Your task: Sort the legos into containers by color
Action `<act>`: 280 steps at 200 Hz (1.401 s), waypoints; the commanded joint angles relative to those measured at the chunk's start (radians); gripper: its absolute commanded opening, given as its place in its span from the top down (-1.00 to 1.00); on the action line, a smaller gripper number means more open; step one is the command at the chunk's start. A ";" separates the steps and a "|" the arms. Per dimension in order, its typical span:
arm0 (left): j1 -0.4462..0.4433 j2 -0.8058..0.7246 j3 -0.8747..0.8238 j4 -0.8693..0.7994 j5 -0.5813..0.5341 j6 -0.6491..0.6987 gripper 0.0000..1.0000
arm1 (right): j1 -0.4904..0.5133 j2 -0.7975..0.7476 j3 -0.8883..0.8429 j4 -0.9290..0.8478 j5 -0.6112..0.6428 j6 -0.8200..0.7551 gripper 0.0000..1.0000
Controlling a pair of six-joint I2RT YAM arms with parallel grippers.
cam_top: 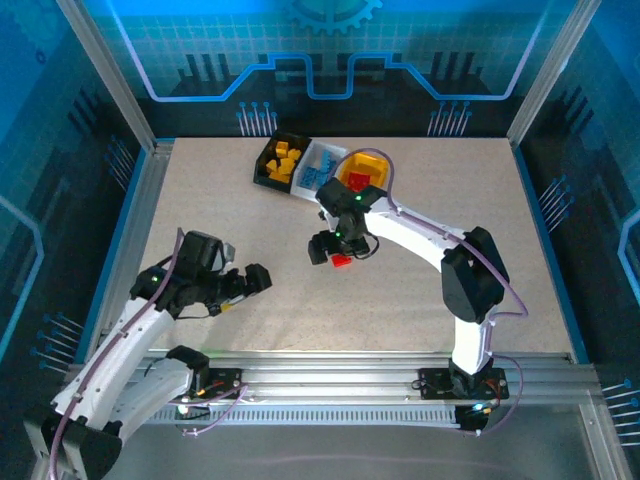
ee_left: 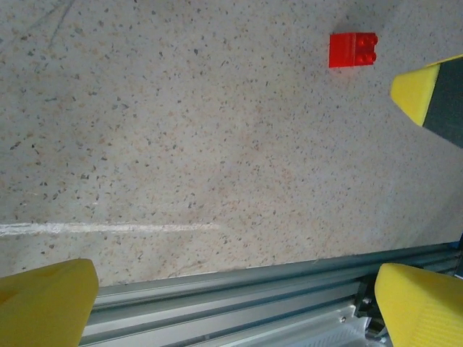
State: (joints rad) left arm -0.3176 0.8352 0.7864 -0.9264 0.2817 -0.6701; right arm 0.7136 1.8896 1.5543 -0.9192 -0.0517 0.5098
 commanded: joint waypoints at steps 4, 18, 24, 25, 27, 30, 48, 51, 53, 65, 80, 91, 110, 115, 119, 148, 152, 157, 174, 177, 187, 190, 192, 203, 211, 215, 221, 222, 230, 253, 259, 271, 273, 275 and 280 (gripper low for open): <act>-0.006 -0.019 -0.012 -0.012 0.061 0.038 -0.98 | 0.026 -0.010 -0.017 -0.054 0.065 0.083 -0.73; -0.006 -0.024 -0.010 -0.009 0.064 0.050 -0.98 | 0.026 -0.002 -0.009 -0.068 0.077 0.097 -0.75; -0.005 -0.019 -0.011 -0.008 0.068 0.056 -0.98 | 0.025 0.004 -0.003 -0.072 0.081 0.099 -0.75; -0.006 -0.019 -0.011 -0.006 0.069 0.056 -0.98 | 0.026 0.004 -0.001 -0.072 0.083 0.099 -0.75; -0.005 -0.017 -0.011 -0.005 0.070 0.058 -0.97 | 0.026 0.007 0.001 -0.072 0.084 0.100 -0.75; -0.006 -0.016 -0.012 -0.003 0.073 0.062 -0.98 | 0.026 0.012 0.006 -0.072 0.087 0.100 -0.75; -0.006 0.005 -0.007 0.003 0.072 0.096 -0.98 | 0.021 0.047 0.040 -0.079 0.108 0.092 -0.75; -0.006 0.009 -0.004 0.001 0.067 0.101 -0.98 | 0.018 0.055 0.047 -0.081 0.112 0.090 -0.75; -0.006 0.012 -0.001 0.001 0.064 0.104 -0.98 | 0.017 0.062 0.054 -0.082 0.115 0.089 -0.75; -0.004 0.028 0.015 -0.006 0.048 0.116 -0.98 | 0.001 0.101 0.088 -0.100 0.110 0.086 -0.76; -0.005 0.043 0.033 -0.020 0.045 0.130 -0.98 | -0.018 0.141 0.131 -0.118 0.115 0.077 -0.76; -0.004 0.045 0.028 -0.018 0.041 0.148 -0.98 | -0.030 0.168 0.160 -0.126 0.125 0.065 -0.76; -0.004 0.061 0.029 -0.004 0.052 0.157 -0.98 | -0.048 0.219 0.208 -0.161 0.123 0.051 -0.76; -0.004 0.068 0.029 -0.002 0.053 0.153 -0.98 | -0.053 0.227 0.214 -0.164 0.122 0.045 -0.75; -0.005 0.072 0.029 -0.002 0.053 0.152 -0.98 | -0.054 0.233 0.219 -0.164 0.121 0.041 -0.75; -0.004 0.065 0.020 0.000 0.045 0.130 -0.98 | -0.078 0.273 0.246 -0.179 0.115 0.010 -0.69; -0.004 0.062 0.018 0.000 0.042 0.128 -0.98 | -0.081 0.276 0.250 -0.179 0.114 0.004 -0.68; -0.005 0.059 0.019 0.001 0.041 0.126 -0.98 | -0.082 0.281 0.251 -0.179 0.112 -0.001 -0.67; -0.005 0.057 0.018 -0.001 0.034 0.124 -0.98 | -0.082 0.300 0.266 -0.185 0.110 -0.021 -0.60; -0.005 0.058 0.016 -0.002 0.032 0.126 -0.98 | -0.080 0.304 0.269 -0.186 0.109 -0.024 -0.59; -0.004 0.063 0.016 0.001 0.029 0.125 -0.98 | -0.076 0.315 0.273 -0.190 0.111 -0.033 -0.54; -0.004 0.066 0.016 0.001 0.028 0.123 -0.98 | -0.076 0.317 0.274 -0.190 0.111 -0.035 -0.54; -0.004 0.066 0.017 0.001 0.027 0.123 -0.98 | -0.074 0.320 0.273 -0.190 0.112 -0.037 -0.52; -0.004 0.074 0.016 0.004 0.027 0.120 -0.98 | -0.071 0.328 0.271 -0.189 0.108 -0.044 -0.49; -0.003 0.077 0.014 0.007 0.029 0.116 -0.98 | -0.070 0.332 0.267 -0.187 0.107 -0.048 -0.47; -0.004 0.079 0.014 0.006 0.029 0.114 -0.98 | -0.069 0.334 0.265 -0.185 0.107 -0.048 -0.45; -0.005 0.078 0.014 0.005 0.030 0.111 -0.98 | -0.071 0.337 0.264 -0.184 0.107 -0.050 -0.44; -0.005 0.078 0.014 0.005 0.030 0.110 -0.98 | -0.071 0.338 0.264 -0.183 0.108 -0.051 -0.44; -0.005 0.076 0.011 0.004 0.030 0.104 -0.98 | -0.071 0.343 0.264 -0.182 0.110 -0.054 -0.42; -0.005 0.063 0.002 0.002 0.027 0.093 -0.98 | -0.071 0.360 0.268 -0.184 0.108 -0.064 -0.40; -0.005 0.062 0.002 0.001 0.027 0.093 -0.98 | -0.070 0.363 0.269 -0.183 0.108 -0.063 -0.39; -0.004 0.061 0.003 0.001 0.024 0.093 -0.98 | -0.070 0.372 0.270 -0.182 0.106 -0.065 -0.38; -0.004 0.061 0.002 -0.001 0.023 0.093 -0.98 | -0.069 0.373 0.271 -0.182 0.107 -0.066 -0.37; -0.004 0.061 0.003 -0.001 0.023 0.093 -0.98 | -0.067 0.374 0.271 -0.182 0.108 -0.066 -0.37; -0.004 0.061 0.003 0.000 0.023 0.092 -0.98 | -0.067 0.379 0.272 -0.184 0.110 -0.068 -0.36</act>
State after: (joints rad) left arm -0.3172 0.9085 0.7826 -0.9287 0.3183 -0.5583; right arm 0.6365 2.2307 1.8019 -1.0672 0.0528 0.4583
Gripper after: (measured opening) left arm 0.989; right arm 0.689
